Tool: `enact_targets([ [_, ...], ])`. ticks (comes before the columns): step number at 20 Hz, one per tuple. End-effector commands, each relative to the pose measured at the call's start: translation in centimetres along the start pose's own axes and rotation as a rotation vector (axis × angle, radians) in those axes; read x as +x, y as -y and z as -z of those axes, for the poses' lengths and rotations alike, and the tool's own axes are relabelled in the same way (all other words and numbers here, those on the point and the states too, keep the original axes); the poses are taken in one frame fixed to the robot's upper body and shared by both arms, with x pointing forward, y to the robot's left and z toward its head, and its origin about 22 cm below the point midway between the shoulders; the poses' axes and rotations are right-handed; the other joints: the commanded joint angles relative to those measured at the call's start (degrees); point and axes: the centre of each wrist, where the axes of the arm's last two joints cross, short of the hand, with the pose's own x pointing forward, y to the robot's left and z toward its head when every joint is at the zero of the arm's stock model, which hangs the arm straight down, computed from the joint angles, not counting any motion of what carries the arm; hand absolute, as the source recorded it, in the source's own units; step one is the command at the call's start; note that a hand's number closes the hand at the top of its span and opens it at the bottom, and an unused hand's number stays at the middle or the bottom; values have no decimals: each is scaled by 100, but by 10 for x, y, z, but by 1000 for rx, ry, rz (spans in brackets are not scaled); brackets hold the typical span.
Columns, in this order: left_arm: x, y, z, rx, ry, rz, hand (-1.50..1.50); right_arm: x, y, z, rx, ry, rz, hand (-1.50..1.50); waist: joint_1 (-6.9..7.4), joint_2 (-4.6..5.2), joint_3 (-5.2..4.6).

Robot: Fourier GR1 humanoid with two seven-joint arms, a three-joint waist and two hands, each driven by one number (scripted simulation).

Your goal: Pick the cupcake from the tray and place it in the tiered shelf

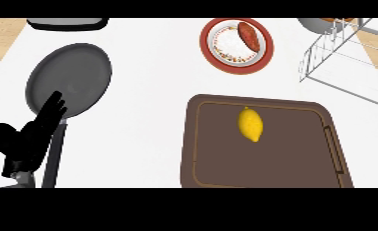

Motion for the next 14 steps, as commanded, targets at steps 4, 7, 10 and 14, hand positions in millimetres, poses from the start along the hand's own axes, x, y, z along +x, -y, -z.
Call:
enact_targets([
  [4,0,-8,-1,-9,-9,-4,0,-23,-38,37,-2,-38,50,150,16,2,3],
  [7,0,-7,-2,9,1,-9,0,-38,-42,41,27,-62,68,150,-29,-10,3],
  [10,20,-7,7,-3,-3,-1,0,-33,-77,52,45,-88,5,150,18,4,3],
  [14,-1,-2,3,3,-6,11,0,-54,-68,70,-19,-207,60,-150,29,11,2],
])
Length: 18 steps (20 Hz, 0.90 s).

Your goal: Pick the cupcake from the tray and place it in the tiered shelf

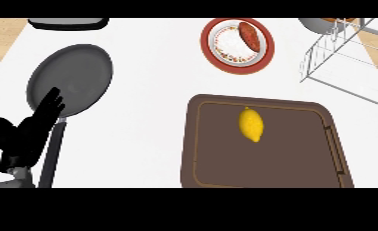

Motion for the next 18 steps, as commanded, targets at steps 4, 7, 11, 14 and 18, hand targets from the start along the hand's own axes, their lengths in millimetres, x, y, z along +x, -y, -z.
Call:
enact_targets([
  [4,-6,-2,-1,2,-20,5,0,-18,-26,19,14,32,-101,-150,14,3,0],
  [7,-8,-3,-6,12,-16,-31,0,-23,-11,17,12,60,-24,-150,-53,-25,-1],
  [11,9,-7,-4,13,6,-10,0,-41,-19,23,15,57,74,-150,-34,-20,2],
  [14,5,5,-3,0,-6,-6,0,-29,-2,29,18,30,217,-150,-26,-21,3],
  [18,7,14,1,27,-6,3,0,-43,7,29,63,-19,371,-150,-96,-34,3],
])
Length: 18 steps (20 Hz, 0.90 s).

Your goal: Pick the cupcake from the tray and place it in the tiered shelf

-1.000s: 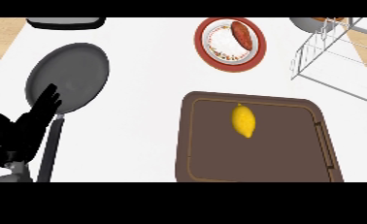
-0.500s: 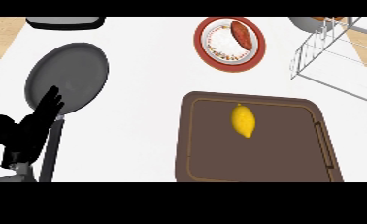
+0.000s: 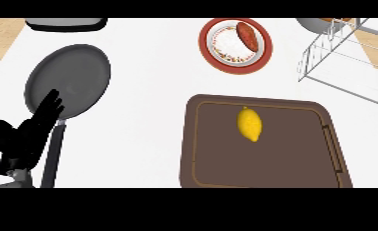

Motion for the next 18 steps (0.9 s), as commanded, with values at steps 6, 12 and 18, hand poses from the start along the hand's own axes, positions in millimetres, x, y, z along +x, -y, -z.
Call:
enact_targets([
  [6,2,8,0,33,-9,-13,0,-9,57,-6,-15,5,316,-150,-112,-30,-1],
  [12,14,-8,-9,23,-20,-13,0,-17,148,-35,-111,13,374,-150,-111,-48,1],
  [18,-4,-26,-8,33,-25,-4,0,-55,238,-79,-160,-57,338,-150,-248,-39,6],
])
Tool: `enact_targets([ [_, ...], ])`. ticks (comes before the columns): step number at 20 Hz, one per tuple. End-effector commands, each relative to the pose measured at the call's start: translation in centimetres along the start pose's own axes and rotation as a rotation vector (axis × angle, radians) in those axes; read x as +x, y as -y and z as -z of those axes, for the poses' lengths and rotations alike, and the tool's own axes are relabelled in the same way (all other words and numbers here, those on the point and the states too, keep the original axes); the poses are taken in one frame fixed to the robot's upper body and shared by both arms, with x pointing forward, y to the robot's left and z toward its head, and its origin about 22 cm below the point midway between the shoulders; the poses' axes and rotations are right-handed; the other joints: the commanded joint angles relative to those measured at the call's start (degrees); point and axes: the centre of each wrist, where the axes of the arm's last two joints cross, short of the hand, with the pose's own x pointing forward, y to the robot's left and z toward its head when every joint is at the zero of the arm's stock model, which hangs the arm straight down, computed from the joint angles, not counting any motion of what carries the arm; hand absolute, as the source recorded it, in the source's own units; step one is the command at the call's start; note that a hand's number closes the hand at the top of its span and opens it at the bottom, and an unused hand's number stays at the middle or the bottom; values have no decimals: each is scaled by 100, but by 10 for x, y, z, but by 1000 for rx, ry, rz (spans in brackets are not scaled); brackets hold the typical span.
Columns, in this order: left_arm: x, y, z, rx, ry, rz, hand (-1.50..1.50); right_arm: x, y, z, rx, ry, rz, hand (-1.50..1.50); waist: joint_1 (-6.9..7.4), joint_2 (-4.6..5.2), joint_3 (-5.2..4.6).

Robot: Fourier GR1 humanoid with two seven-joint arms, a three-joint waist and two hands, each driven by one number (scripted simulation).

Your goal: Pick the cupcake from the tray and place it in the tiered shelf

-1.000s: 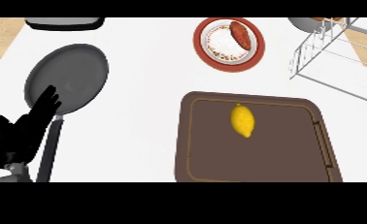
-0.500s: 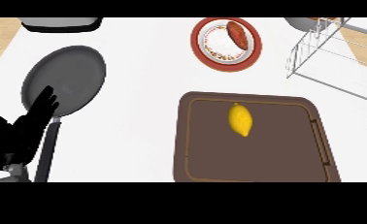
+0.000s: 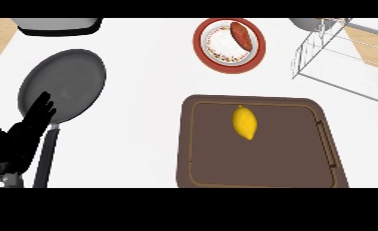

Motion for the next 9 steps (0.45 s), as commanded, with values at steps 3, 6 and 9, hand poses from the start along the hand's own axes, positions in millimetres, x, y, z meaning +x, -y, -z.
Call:
enact_targets([
  [3,-12,-13,-15,21,-7,2,0,-6,89,-36,24,-48,-41,-150,-156,-24,23],
  [6,-10,-14,-12,65,-8,-14,0,2,120,-53,55,-33,-32,-150,-287,-47,30],
  [9,-9,-8,-7,31,-25,-2,0,6,140,-65,39,-34,-49,-150,-267,-33,26],
])
